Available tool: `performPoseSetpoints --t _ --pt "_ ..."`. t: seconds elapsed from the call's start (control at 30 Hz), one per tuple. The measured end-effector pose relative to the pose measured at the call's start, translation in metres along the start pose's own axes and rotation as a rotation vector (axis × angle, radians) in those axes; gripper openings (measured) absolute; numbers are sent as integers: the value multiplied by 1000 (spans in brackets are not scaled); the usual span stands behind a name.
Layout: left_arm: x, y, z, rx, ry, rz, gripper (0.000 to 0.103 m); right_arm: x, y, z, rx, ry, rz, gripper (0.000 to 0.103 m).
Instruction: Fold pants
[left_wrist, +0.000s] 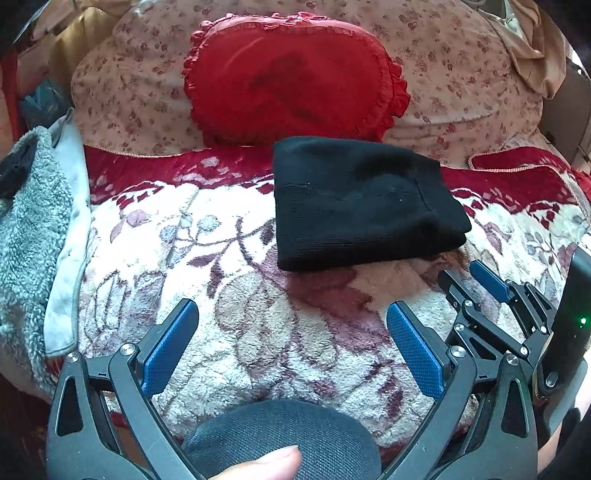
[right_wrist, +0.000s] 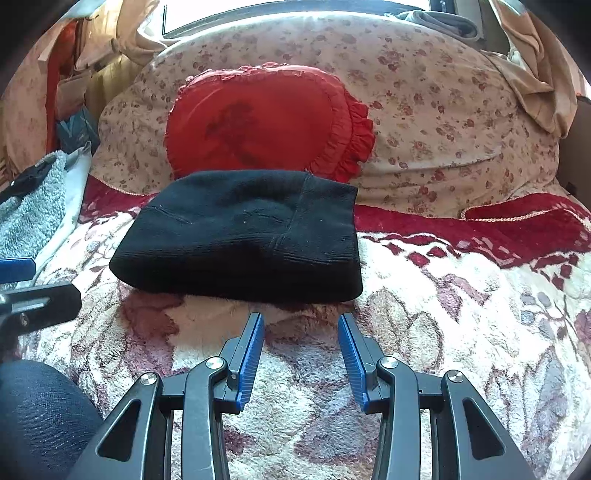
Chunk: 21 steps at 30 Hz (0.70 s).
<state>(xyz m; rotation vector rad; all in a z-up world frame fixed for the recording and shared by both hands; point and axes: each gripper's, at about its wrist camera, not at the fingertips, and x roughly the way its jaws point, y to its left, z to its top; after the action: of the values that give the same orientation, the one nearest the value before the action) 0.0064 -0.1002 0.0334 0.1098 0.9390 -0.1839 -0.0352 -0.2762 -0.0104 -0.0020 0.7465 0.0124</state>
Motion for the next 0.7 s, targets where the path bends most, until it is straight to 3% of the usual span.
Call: performPoseSetpoints --t 0.13,0.33,0.7 --pt "0 -4 -1 24 -1 22 102 1 1 0 -9 -5 -5 40" --pt "2 -2 0 20 8 6 102 -5 2 2 -7 -44 -18 40" --pt "4 -3 1 25 16 -5 102 -3 2 2 -7 -37 -9 40"
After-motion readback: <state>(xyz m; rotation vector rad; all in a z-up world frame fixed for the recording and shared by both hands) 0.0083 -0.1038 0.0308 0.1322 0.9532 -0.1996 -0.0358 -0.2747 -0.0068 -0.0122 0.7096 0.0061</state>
